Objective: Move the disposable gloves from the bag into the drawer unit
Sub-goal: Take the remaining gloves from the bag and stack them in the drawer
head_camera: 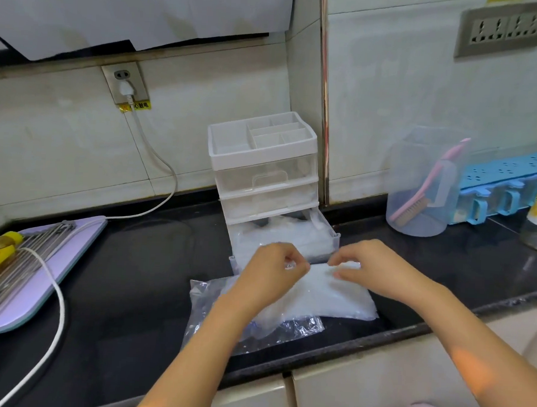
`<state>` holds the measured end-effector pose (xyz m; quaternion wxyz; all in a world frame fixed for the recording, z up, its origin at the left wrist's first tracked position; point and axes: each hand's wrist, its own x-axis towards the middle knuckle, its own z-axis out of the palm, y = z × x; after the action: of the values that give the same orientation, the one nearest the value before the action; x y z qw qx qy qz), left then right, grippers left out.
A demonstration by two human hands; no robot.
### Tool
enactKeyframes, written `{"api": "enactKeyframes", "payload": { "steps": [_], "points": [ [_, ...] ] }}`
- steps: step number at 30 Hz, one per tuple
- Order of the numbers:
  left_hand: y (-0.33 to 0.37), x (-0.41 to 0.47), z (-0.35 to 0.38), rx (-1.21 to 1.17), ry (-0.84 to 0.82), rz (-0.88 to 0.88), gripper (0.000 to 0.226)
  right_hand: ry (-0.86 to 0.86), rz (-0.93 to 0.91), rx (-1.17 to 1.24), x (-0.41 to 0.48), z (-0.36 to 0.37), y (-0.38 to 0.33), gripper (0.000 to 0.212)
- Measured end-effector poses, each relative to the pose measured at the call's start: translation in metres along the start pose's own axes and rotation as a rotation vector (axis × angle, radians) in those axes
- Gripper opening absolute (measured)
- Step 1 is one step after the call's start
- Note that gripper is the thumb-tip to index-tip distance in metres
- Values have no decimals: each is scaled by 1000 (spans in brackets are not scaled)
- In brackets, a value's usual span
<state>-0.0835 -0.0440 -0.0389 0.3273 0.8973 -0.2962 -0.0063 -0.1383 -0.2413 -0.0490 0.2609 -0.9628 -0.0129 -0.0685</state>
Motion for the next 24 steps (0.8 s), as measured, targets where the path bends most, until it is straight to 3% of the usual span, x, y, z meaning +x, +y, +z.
{"api": "enactKeyframes", "payload": {
  "steps": [4,7,12,18,24],
  "points": [
    [-9,-20,35,44,-88,12,36,-96,71,-13,-24,13,4,63],
    [-14,-32,52,103,-147,50,54,-187,113,-19,-39,21,4,73],
    [-17,-38,61,68,-103,86,55,-78,136,94,-46,40,14,59],
    [-20,-38,61,32,-35,148,52,145,17,71,-40,41,13,11],
    [-19,-40,61,5,1,143,44,169,23,114,-40,38,6,14]
  ]
}}
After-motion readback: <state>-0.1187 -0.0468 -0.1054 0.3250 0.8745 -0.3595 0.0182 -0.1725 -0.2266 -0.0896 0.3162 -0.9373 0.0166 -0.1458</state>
